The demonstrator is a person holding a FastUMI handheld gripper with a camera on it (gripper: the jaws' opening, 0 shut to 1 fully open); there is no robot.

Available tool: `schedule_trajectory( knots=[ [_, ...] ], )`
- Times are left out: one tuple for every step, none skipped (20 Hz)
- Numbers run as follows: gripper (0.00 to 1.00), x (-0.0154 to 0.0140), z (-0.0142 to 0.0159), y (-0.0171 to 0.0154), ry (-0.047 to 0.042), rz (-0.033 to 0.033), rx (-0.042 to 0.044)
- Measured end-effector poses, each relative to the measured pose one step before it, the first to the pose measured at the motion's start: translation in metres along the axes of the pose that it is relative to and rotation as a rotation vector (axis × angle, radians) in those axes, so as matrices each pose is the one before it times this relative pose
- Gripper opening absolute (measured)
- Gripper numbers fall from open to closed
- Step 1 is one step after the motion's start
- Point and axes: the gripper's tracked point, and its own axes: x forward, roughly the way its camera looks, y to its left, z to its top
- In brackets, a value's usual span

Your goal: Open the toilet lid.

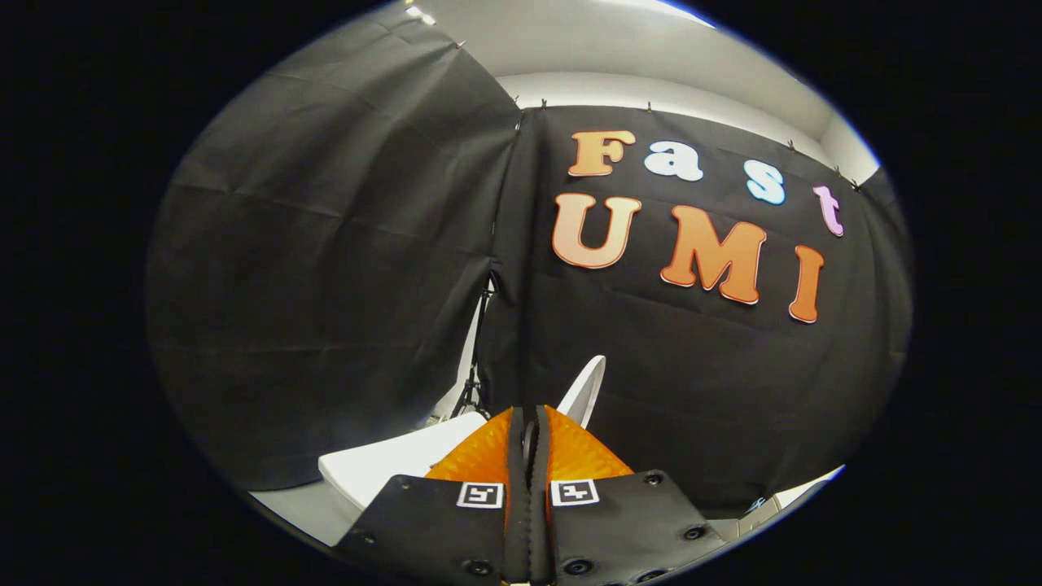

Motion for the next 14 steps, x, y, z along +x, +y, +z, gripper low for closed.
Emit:
schedule_trajectory(
  knots=[
    [0.08,0.00243,0.00162,0.00802,0.00029,0.00642,-0.00485],
    [0.08,0.00247,0.00011,0.00825,0.00133,0.00633,-0.00444],
    [0.08,0.00193,-0.00086,0.00832,0.00066,0.00772,-0.00315],
    [0.08,0.00383,0.00122,0.00789,0.00000,0.00815,0.00095],
    [0.08,0.00411,0.00013,0.00735,-0.00199,0.00396,0.00005],
    [0.08,0.00296,0.00042,0.00739,0.00154,0.00821,0.00562],
    [0.08,0.00372,0.00009,0.00661,0.00179,0.00770,0.01083],
    [0.08,0.00306,0.00044,0.00662,0.00323,0.00564,0.01033],
    [0.08,0.00314,0.00045,0.00550,0.00546,0.00789,0.01197],
    [0.08,0.00365,0.00017,0.00701,0.00439,0.01040,0.01189],
    [0.08,0.00211,0.00130,0.00552,0.00072,0.00350,0.00745],
    [0.08,0.00109,0.00002,0.00300,-0.00262,-0.00211,-0.00370],
    [0.08,0.00068,0.00152,-0.00112,-0.00019,-0.00981,-0.00821],
    [0.08,-0.00048,0.00056,-0.00378,-0.00362,-0.02132,-0.01097]
  ],
)
